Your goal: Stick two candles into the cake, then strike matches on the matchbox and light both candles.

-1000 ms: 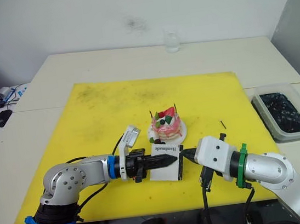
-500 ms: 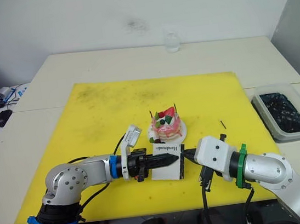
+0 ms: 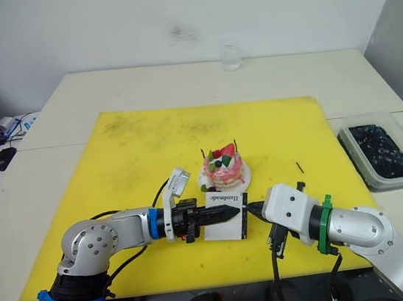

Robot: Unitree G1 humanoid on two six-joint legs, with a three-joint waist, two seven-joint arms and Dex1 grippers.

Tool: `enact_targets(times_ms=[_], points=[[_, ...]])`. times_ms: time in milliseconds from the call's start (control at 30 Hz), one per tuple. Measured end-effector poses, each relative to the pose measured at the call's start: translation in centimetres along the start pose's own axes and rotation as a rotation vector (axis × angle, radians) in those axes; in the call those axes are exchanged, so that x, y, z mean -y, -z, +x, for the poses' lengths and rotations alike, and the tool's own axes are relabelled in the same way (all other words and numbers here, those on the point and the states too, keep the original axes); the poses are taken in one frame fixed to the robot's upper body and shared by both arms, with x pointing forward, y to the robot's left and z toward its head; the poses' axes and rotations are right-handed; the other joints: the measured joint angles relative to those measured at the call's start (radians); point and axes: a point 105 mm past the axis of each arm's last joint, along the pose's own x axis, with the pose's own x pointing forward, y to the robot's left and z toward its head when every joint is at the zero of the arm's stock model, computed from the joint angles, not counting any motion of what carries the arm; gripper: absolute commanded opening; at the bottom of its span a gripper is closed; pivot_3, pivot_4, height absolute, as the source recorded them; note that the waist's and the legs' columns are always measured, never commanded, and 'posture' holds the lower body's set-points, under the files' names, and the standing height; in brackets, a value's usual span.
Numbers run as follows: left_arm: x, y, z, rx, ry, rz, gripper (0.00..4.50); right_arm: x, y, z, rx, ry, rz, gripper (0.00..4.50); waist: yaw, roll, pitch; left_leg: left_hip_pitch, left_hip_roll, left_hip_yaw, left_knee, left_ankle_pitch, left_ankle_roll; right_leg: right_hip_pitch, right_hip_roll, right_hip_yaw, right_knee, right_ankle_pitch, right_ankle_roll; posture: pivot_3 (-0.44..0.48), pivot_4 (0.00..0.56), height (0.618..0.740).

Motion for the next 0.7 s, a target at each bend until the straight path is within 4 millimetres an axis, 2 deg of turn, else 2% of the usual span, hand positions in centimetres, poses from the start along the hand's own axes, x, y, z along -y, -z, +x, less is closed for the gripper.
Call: enact_targets(times_ms=[367,700], points=[[0.15,0.06,-0.12,-0.002,0.001,0.002,0.00,-0.09,-0.01,0.17,-0.005,-0.005,-0.009,0.04,0.000,0.000,0.000,0.000,0.000,0.000,0.000,0.000,0.000,0.000,0.000,0.000,0.000,0.000,0.000,0.000,0.150,0.740],[0.16,0.43,0.07,-0.013,-0.024,0.078,0.00,-0.11,0.26,0.42,-0.035,-0.014,-0.015,0.04,0.000,0.000,0.000,0.000,0.000,0.000,0.000,0.000,0.000,0.000,0.000,0.000,0.000,0.000,0.000,0.000,0.150,0.740]])
